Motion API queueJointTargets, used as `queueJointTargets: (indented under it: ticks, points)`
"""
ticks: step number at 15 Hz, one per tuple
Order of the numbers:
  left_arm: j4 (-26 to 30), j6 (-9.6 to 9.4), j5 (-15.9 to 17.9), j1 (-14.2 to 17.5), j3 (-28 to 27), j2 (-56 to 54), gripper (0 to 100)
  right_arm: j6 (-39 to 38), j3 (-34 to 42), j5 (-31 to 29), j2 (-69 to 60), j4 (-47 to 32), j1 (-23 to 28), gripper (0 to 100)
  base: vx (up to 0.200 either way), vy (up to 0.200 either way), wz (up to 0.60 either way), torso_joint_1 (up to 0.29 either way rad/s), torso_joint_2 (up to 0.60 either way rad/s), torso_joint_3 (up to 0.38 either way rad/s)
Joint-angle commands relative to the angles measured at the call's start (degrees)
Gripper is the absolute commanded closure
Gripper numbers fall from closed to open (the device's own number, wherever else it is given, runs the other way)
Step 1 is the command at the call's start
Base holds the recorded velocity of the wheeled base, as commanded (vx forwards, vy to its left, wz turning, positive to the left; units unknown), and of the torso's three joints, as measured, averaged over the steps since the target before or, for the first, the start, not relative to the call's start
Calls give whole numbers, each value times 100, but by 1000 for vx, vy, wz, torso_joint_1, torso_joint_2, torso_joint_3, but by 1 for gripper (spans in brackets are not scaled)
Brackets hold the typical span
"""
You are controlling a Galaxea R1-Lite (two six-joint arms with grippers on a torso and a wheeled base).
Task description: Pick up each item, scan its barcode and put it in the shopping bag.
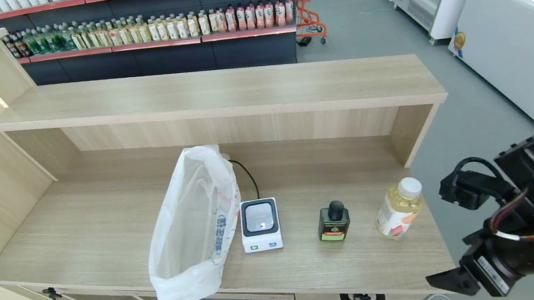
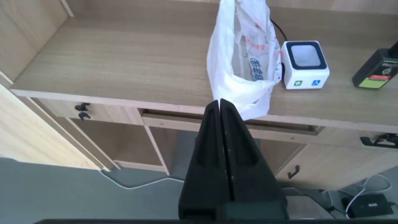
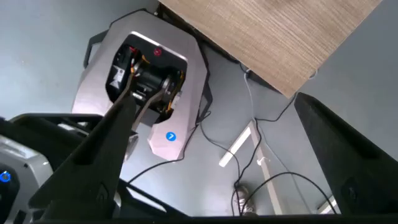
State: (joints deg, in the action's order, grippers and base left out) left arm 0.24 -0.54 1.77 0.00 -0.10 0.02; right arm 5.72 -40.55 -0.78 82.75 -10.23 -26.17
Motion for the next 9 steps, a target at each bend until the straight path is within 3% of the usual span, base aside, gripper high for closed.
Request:
queueJointTargets:
  ticks: [1,9]
  points:
    - [-7,1,-1,0,-8,6,100,43,12,-142,945,680,-37,0,0,0,0,0,0,0]
    - [-7,1,-1,0,1,6,100,773,-287,-80,2940,3413,-55,0,0,0,0,0,0,0]
